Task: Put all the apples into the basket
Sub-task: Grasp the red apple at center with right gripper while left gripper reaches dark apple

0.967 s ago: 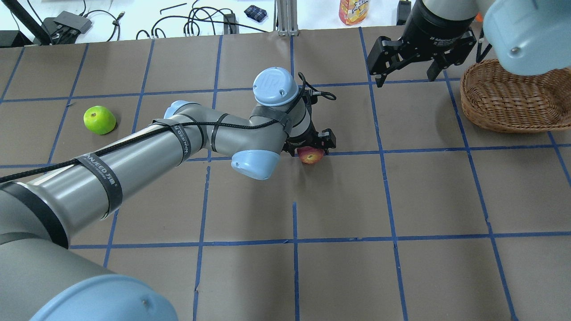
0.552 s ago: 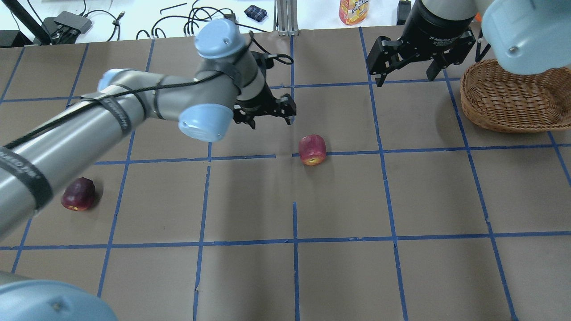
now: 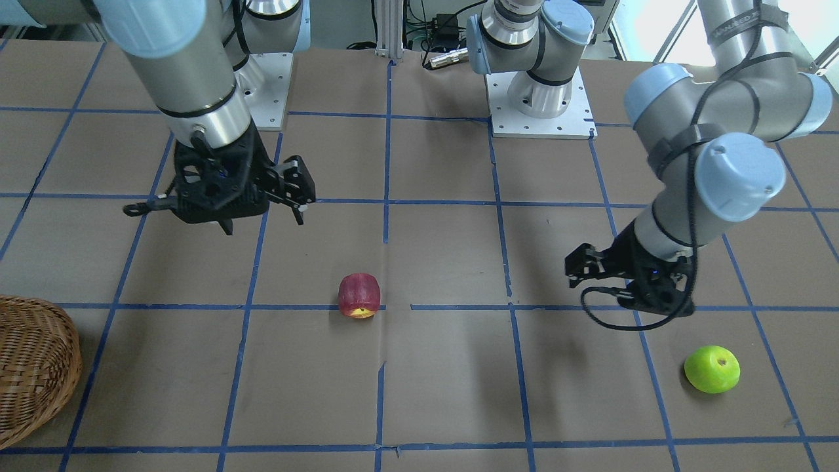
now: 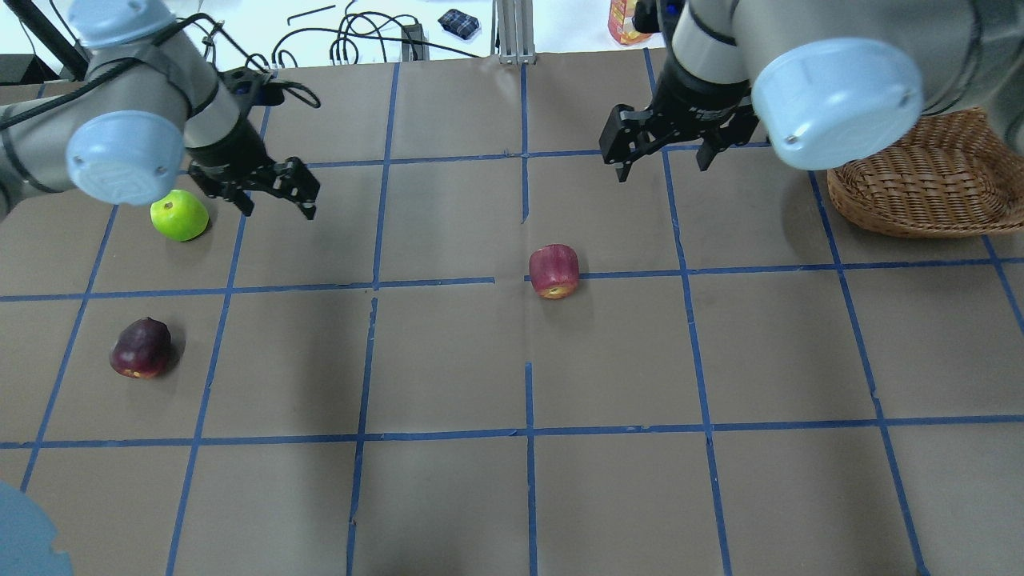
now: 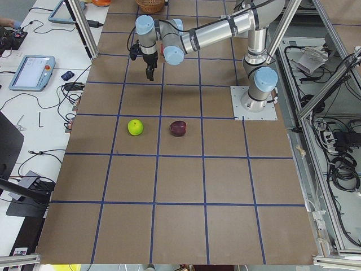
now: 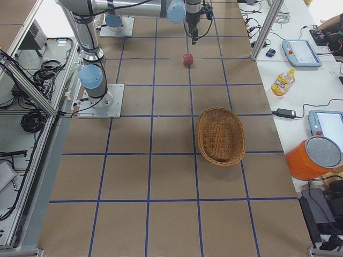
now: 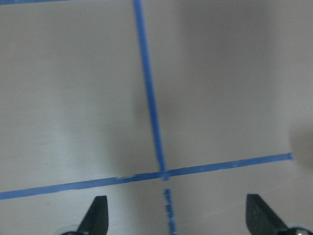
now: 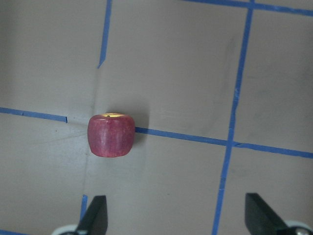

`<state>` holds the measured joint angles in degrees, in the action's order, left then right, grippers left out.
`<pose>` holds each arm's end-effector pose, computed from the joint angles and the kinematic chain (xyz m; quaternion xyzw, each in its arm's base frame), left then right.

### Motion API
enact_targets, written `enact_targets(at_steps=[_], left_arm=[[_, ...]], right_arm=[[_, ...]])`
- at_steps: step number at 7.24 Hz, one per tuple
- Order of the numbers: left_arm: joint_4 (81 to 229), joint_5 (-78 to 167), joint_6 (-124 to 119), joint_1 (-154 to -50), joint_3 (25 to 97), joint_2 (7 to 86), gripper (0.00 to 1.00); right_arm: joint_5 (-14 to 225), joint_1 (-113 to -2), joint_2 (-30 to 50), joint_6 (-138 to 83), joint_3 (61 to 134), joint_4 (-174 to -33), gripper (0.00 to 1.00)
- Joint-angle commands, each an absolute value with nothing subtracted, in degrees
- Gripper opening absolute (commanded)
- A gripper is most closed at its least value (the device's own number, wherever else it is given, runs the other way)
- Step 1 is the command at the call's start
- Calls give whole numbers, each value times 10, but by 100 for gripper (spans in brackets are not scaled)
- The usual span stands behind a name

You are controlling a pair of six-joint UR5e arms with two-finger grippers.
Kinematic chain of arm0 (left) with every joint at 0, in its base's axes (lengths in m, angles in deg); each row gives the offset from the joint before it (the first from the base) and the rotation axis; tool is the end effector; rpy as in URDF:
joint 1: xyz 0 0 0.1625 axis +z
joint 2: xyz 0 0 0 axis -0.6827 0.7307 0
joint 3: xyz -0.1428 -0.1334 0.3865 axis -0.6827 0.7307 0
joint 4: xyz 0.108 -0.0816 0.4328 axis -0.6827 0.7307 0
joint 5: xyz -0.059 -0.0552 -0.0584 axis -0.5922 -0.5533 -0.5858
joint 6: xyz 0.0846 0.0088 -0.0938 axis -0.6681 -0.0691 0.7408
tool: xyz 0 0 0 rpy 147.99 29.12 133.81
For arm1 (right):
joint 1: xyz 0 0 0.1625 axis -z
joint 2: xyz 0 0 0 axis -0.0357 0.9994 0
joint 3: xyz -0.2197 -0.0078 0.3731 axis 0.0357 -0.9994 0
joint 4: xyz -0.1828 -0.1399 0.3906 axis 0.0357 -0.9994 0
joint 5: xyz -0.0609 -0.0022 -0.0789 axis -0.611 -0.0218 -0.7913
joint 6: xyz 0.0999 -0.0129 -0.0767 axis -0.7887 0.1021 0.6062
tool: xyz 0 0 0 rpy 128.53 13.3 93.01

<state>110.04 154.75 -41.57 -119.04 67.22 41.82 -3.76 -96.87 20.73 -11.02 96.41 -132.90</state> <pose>0.0145 -0.6210 0.2857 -0.0906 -0.9954 -0.0228 0.0201 0.2341 -0.5792 0.3867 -0.0795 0.9954 -0.0402 0.0356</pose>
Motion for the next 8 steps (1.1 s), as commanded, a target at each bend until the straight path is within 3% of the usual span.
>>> enact_targets(at_steps=[1,4,8], left_arm=[[1097,1561,-564,-1068,714,404,100],[1054,1577,-595,-992,773,412,100],[959,1593,-607,-939,840,426,100]], right_arm=[[-44,-1019,126,-154,1017,-1474,100],[-45,-1046,50,-198,1045,-1558,100],[-45,-1047,8,-197,1090,-1640,100]])
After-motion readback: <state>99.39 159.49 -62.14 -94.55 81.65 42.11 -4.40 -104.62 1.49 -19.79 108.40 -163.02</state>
